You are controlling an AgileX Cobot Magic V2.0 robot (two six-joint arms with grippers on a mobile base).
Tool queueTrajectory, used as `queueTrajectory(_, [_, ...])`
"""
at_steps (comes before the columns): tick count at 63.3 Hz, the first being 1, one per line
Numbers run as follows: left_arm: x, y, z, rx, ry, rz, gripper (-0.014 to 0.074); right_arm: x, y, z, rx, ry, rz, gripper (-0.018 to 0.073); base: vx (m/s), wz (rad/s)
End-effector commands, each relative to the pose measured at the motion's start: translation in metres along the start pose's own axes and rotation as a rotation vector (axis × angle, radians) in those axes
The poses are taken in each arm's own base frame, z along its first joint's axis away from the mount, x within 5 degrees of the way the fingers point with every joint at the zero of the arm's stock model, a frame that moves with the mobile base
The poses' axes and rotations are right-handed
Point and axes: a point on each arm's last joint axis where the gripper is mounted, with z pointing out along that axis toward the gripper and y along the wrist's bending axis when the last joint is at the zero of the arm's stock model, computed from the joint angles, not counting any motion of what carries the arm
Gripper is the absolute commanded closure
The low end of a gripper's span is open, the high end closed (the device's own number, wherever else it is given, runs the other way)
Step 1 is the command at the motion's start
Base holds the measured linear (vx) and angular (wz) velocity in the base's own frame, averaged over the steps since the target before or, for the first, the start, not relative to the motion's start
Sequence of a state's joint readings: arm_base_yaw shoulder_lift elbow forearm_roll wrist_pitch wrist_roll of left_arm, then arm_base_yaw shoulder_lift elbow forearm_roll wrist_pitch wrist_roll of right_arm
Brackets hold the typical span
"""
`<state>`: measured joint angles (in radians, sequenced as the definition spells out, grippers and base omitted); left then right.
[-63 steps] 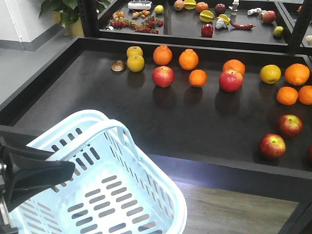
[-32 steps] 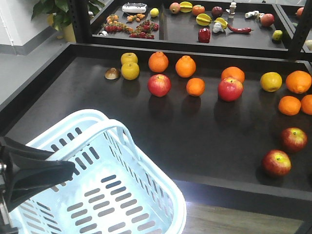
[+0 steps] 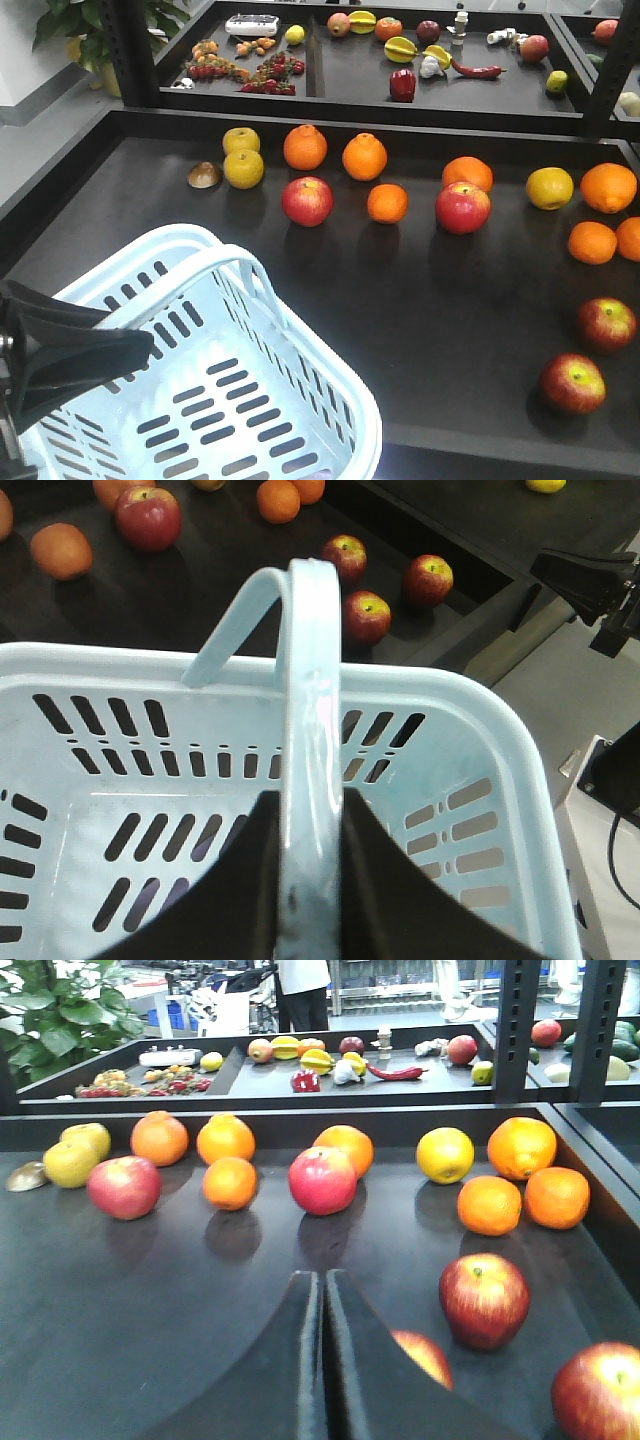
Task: Pick three apples into basket with both arms
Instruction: 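Drive the base up to the apple table edge, basket held in left gripper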
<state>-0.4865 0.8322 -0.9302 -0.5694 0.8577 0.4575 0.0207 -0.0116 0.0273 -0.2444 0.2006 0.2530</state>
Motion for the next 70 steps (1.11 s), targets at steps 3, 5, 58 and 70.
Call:
queueTrajectory(3, [-0.0154,-0.0033,-0.009,-0.004,-0.126,-0.016,0.0603,-0.0024,0.0015,-0.0001,-0.016,-0.069,-0.014,0.0564,0.17,-0.11])
queueTrajectory(5, [-0.0154,-0.0033,-0.009,-0.004,-0.126,-0.016,0.0603,-0.0024,0.0015,-0.0001,-0.016,-0.069,-0.014,0.0564,0.17,-0.11])
queueTrajectory(58, [-0.0154,-0.0033,-0.009,-0.004,-0.126,-0.016,0.0603,-0.0024,0.0015,-0.0001,-0.016,-0.069,-0.014,0.0564,0.14,-0.19])
queueTrajectory(70, [-0.0154,-0.0033,-0.009,-0.004,-0.126,-0.016,0.0603,-0.0024,0.0015,-0.0001,-0.016,-0.069,-0.014,0.0564,0.08,-0.15])
